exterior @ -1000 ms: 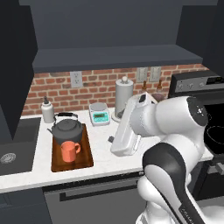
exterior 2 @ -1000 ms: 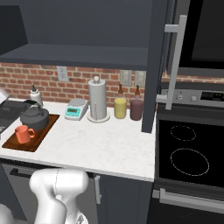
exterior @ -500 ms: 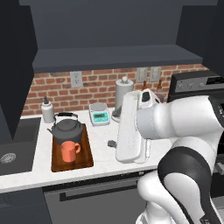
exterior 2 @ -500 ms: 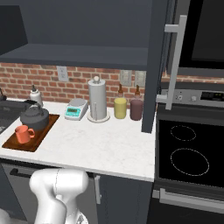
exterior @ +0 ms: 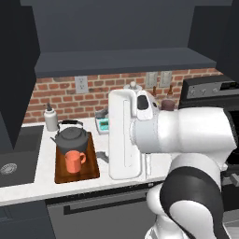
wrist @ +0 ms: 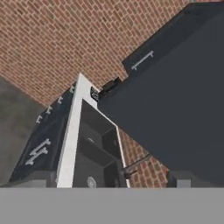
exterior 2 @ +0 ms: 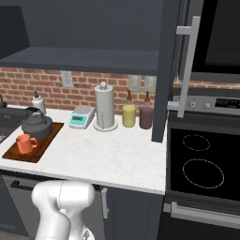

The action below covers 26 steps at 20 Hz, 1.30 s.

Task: Pick the kettle from the counter and place it on the tray. Then pick the mug from the cabinet and place it on the tray. Then close the cabinet doors.

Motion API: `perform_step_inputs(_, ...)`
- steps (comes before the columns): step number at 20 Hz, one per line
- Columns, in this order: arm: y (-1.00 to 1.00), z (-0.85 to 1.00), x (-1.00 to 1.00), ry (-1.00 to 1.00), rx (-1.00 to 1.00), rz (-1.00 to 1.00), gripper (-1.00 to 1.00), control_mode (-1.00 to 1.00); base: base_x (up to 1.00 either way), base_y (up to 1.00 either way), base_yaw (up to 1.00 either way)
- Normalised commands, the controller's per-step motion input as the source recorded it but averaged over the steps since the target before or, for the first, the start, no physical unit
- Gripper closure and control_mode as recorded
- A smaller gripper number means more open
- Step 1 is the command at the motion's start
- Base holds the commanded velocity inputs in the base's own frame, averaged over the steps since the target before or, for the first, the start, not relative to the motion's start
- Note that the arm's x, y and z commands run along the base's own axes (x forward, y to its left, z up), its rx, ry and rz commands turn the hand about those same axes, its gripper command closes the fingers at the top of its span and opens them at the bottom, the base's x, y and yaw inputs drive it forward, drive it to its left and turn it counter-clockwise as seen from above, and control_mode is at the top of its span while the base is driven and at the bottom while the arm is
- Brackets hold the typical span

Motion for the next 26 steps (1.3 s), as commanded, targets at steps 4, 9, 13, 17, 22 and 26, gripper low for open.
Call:
perform_step_inputs(4, 0.60, 0.36, -0.35, -0.42, 0.00, 0.05, -1.00, -1.00, 0.00, 0.00, 0.00)
perform_step_inputs(9, 0.52, 0.45, -0.30, -0.29, -0.01, 0.05, -1.00, -1.00, 0.00, 0.00, 0.00)
perform_step_inputs(13, 0.50, 0.48, -0.25, -0.11, -0.07, 0.03, -1.00, -1.00, 0.00, 0.00, 0.00)
perform_step_inputs(17, 0.49, 0.41, -0.26, -0.04, -0.03, 0.02, -1.00, -1.00, 0.00, 0.00, 0.00)
perform_step_inputs(22, 0.61, 0.02, -0.31, -0.14, -0.03, 0.00, -1.00, -1.00, 0.00, 0.00, 0.00)
perform_step_inputs(26, 0.61, 0.00, -0.06, -0.13, -0.04, 0.00, -1.00, -1.00, 0.00, 0.00, 0.00)
